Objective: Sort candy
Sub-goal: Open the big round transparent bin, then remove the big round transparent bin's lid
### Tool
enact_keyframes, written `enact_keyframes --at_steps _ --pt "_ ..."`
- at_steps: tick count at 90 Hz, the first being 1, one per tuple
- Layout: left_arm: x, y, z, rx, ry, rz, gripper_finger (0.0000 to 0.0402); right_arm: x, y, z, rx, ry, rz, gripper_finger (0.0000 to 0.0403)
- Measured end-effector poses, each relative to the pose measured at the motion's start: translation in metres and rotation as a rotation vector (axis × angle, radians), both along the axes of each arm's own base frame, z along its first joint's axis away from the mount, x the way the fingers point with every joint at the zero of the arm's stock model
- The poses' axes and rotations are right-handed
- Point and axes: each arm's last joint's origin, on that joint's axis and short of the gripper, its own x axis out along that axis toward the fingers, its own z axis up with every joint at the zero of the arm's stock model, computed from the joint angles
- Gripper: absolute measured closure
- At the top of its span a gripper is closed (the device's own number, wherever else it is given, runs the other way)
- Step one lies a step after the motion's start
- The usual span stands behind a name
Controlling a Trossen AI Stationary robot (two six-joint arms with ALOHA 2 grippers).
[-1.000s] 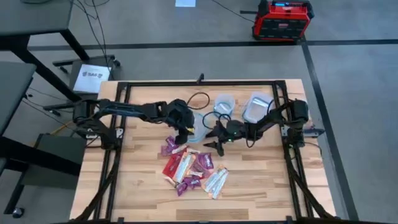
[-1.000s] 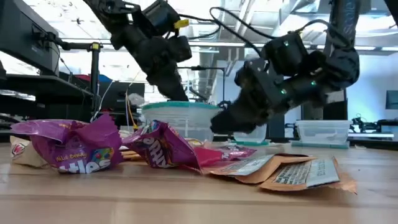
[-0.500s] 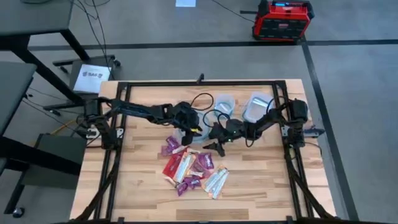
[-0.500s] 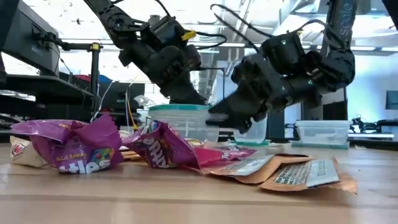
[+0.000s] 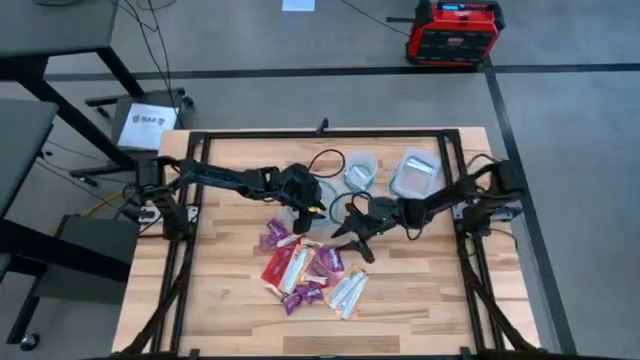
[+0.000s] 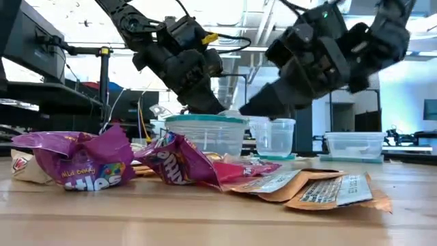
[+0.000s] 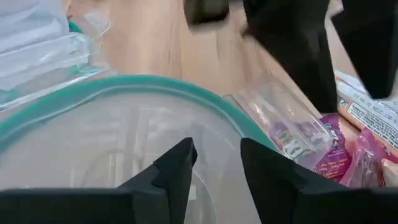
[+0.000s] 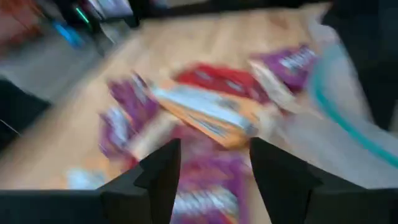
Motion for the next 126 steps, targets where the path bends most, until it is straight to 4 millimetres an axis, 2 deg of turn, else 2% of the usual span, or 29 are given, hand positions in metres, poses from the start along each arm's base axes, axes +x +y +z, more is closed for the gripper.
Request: enact_keyframes --at_steps 12,31,48,67,76,88,92,96,109,126 --pt "0.003 -0.003 0.023 0.020 -0.013 -0.015 0.0274 -0.009 0.010 0.011 -0.223 0.006 -0.029 0.0225" --pt "0.005 -0.011 0.056 0.050 -0.026 -0.036 0.0274 -0.005 0.014 0.010 -0.492 -0.047 -0.074 0.0225" --pt "-0.001 -0.018 0.064 0.083 -0.001 -0.042 0.0274 0.002 0.013 0.000 -0.592 -0.018 -0.080 0.0226" --pt "-0.005 -0.019 0.069 0.090 0.003 -0.039 0.0274 0.022 0.009 -0.007 -0.683 -0.015 -0.088 0.0229" --pt "-0.006 -0.021 0.070 0.091 0.007 -0.041 0.0274 0.029 0.008 -0.006 -0.698 -0.004 -0.117 0.0255" --pt "-0.007 -0.022 0.068 0.086 0.036 -0.044 0.0274 0.032 0.009 -0.001 -0.709 0.020 -0.123 0.0344" --pt "-0.008 -0.022 0.067 0.085 0.042 -0.046 0.0274 0.033 0.009 0.003 -0.716 0.026 -0.115 0.0375" --pt "-0.008 -0.022 0.067 0.084 0.050 -0.046 0.0274 0.033 0.009 0.007 -0.712 0.032 -0.117 0.0388" --pt "-0.006 -0.024 0.071 0.089 0.032 -0.052 0.0274 0.036 0.010 0.027 -0.668 0.001 -0.144 0.0387" --pt "-0.003 -0.030 0.100 0.188 0.063 -0.047 0.0274 0.038 0.005 0.062 -0.658 -0.036 -0.172 0.0396"
